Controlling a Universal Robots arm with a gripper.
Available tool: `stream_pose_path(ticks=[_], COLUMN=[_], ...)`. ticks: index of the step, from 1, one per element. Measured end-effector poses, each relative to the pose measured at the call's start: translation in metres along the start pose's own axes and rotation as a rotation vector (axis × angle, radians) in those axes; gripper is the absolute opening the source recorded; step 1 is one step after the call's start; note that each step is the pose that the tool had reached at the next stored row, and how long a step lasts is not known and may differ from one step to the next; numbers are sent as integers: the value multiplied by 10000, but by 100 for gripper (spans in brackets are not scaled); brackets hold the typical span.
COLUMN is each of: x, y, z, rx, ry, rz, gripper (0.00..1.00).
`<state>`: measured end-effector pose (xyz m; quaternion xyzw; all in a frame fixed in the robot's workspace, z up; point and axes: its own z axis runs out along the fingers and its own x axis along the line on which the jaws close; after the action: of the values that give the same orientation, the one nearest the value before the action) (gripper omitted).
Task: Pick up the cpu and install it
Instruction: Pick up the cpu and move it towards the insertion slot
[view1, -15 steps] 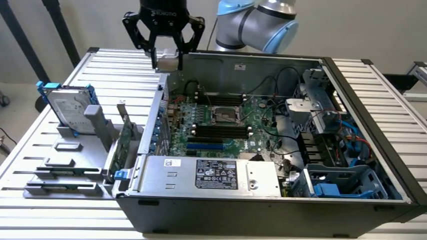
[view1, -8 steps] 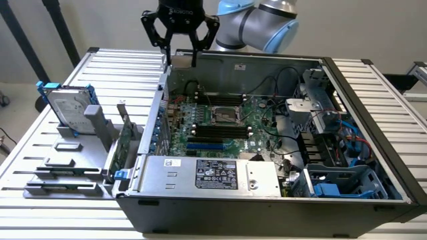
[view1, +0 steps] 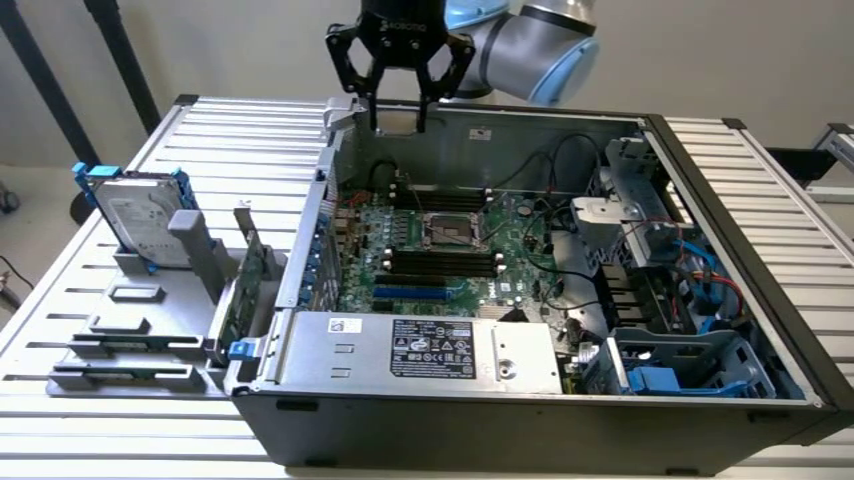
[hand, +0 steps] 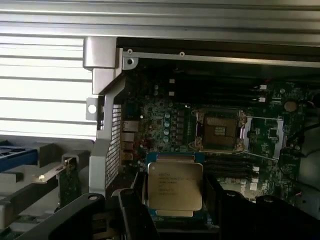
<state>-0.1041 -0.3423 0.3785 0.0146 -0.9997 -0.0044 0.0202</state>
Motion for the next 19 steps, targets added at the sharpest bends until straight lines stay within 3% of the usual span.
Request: stream_pose_path(ticks=[7, 19], x=[-325, -797], y=[59, 76], z=[79, 275], rx=[67, 59], ry=[2, 15], rz=[3, 197], gripper=[55, 55])
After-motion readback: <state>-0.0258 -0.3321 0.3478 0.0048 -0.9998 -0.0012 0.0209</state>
